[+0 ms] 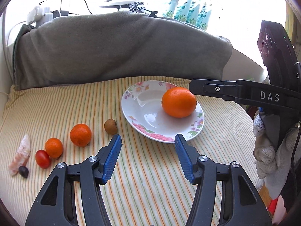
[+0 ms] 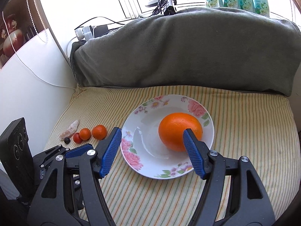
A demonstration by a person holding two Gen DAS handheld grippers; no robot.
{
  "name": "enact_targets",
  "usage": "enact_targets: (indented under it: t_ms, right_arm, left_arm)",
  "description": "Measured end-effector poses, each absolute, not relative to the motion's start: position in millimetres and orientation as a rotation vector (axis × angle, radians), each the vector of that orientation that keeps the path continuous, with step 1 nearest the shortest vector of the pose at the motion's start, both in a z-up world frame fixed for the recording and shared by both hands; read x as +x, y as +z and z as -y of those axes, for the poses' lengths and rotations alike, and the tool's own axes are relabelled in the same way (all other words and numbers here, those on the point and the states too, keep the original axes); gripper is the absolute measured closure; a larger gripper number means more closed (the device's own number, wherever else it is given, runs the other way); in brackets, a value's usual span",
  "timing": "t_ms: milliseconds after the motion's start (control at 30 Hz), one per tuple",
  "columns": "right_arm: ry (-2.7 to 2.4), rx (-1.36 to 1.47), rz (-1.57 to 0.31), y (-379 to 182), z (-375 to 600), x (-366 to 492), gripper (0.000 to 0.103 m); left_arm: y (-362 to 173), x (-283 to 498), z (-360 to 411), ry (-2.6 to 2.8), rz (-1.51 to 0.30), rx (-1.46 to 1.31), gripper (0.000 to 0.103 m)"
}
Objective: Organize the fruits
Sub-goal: 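Withdraw the right tool from the plate toward the wrapped pink item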
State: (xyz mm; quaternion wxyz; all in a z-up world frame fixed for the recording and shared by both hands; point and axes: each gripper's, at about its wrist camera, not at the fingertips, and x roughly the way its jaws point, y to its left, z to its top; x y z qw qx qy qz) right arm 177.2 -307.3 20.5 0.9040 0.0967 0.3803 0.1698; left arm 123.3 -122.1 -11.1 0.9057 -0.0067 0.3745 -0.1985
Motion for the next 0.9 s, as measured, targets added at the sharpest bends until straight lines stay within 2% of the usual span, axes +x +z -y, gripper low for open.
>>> enact_targets:
  t_ms: [100,200,900]
  right_arm:
    - [0.342,0.202,-0.787,21,308,172,0.031]
    - [0.338,0.203,-0.776,24,308,166,0.024]
    - [0.461,0.05,-0.725,29,250,132,0.024]
  left_arm:
    - [-8,120,113,-0.407,-0.76,-0.024,0.045]
    - [-4,115,103,-0.401,-0.743,-0.031,0.045]
    - [-3,78,-7,-0.198,-0.706,-0.092,0.045]
